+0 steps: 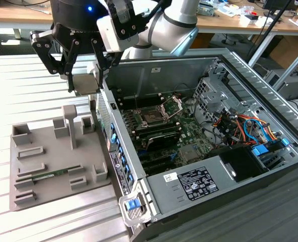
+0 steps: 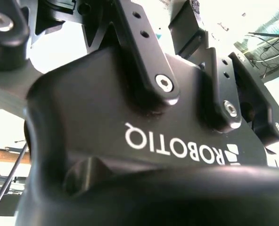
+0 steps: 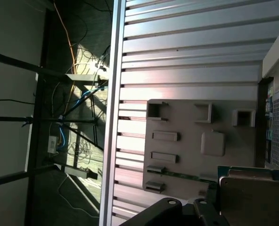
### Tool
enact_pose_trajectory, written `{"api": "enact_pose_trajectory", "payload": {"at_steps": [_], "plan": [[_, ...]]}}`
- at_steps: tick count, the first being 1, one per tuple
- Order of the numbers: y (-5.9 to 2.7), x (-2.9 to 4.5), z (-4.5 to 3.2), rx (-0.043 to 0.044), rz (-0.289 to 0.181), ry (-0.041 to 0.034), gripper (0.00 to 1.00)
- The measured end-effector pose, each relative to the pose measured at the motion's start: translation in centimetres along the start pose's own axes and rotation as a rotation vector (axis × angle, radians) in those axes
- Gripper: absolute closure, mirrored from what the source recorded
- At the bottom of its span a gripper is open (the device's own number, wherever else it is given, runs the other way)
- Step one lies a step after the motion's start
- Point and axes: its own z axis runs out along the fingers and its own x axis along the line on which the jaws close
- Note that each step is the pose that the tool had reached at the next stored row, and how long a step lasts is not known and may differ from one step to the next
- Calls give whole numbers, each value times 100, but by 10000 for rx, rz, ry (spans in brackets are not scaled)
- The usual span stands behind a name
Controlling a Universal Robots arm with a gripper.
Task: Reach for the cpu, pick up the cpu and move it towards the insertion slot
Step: 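Pick up the cpu and move it towards the insertion slot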
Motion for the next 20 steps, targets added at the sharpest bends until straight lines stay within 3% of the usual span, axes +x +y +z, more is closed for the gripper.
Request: {"api": "enact_pose_trajectory", "payload": {"at_steps": [20], "plan": [[-21, -233, 0, 0, 0, 0, 45]]}}
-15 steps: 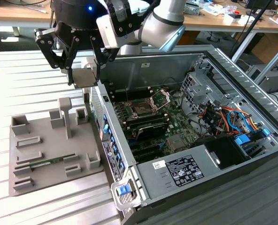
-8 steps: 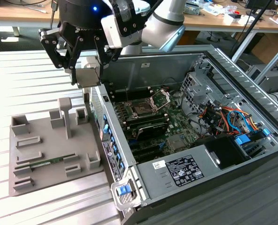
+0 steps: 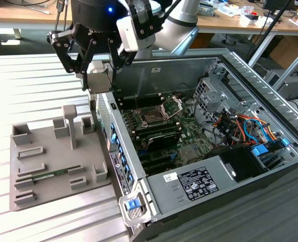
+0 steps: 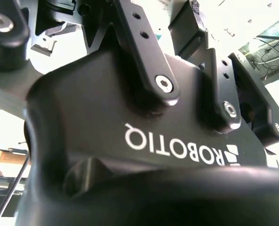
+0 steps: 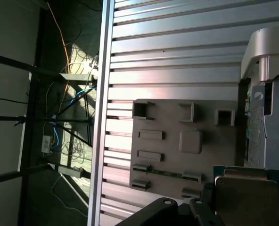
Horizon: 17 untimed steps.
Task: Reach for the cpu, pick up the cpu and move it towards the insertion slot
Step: 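Pick up the cpu and move it towards the insertion slot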
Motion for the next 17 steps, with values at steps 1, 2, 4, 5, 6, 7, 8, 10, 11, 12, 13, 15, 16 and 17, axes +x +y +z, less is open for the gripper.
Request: {"api": "enact_pose_trajectory", "payload": {"at_steps": [1, 2, 4, 5, 6, 7, 8, 10, 11, 12, 13, 15, 16, 17], "plan": [[-1, -10, 1, -1, -1, -1, 45], [-2, -16, 0, 0, 0, 0, 45], [-3, -30, 0, 0, 0, 0, 45], [-3, -35, 0, 0, 0, 0, 45], [-4, -43, 0, 0, -1, 0, 45], [-5, -50, 0, 0, -1, 0, 45], [-5, -61, 0, -1, 0, 0, 45], [-7, -78, 0, 0, -1, 0, 45], [-8, -86, 0, -1, 0, 0, 45], [-9, -100, 0, 0, -1, 0, 45], [-10, -109, 0, 0, 0, 0, 45], [-11, -125, 0, 0, 0, 0, 45], [-12, -136, 0, 0, 0, -1, 45], [-13, -147, 0, 0, -1, 0, 45]]}}
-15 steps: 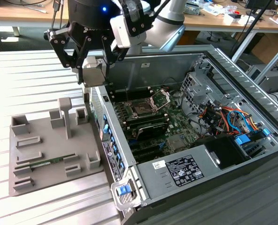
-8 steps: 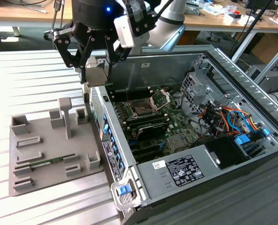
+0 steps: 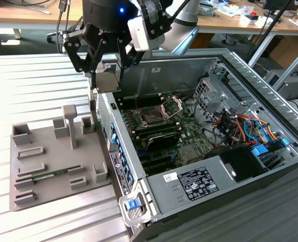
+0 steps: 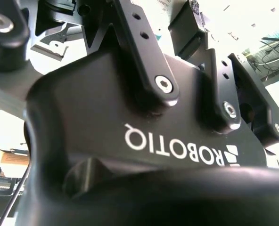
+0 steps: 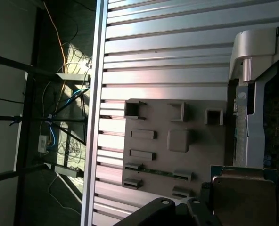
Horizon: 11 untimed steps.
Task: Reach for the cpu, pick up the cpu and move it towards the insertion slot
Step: 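Pick up the cpu and move it towards the insertion slot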
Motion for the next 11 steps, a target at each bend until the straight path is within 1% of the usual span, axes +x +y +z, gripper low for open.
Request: {"api": "enact_pose_trajectory", "payload": {"at_steps": [4, 11], "plan": [[-4, -47, 0, 0, 0, 0, 45], [-9, -96, 0, 0, 0, -1, 45]]}}
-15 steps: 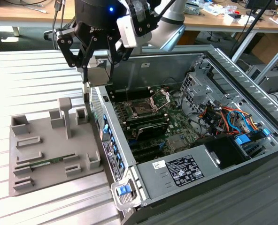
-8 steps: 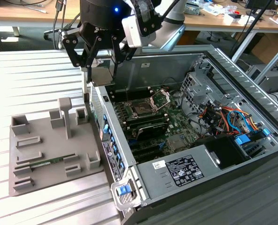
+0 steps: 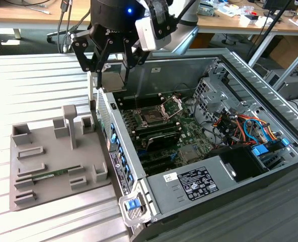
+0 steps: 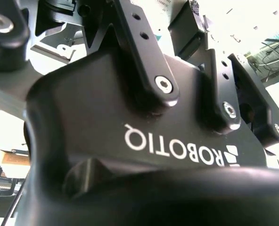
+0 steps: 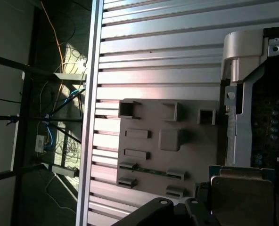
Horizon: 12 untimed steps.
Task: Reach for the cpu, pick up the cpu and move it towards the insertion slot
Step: 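Pick up the cpu and move it towards the insertion slot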
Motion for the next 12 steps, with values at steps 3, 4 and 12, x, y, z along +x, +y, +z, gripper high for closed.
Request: {"api": "enact_pose_trajectory", "payload": {"at_steps": [3, 4, 12], "plan": [[-2, -20, 0, 0, 0, 1, 45], [-3, -30, 0, 0, 0, 1, 45], [-10, -113, -1, 0, 0, 1, 45]]}}
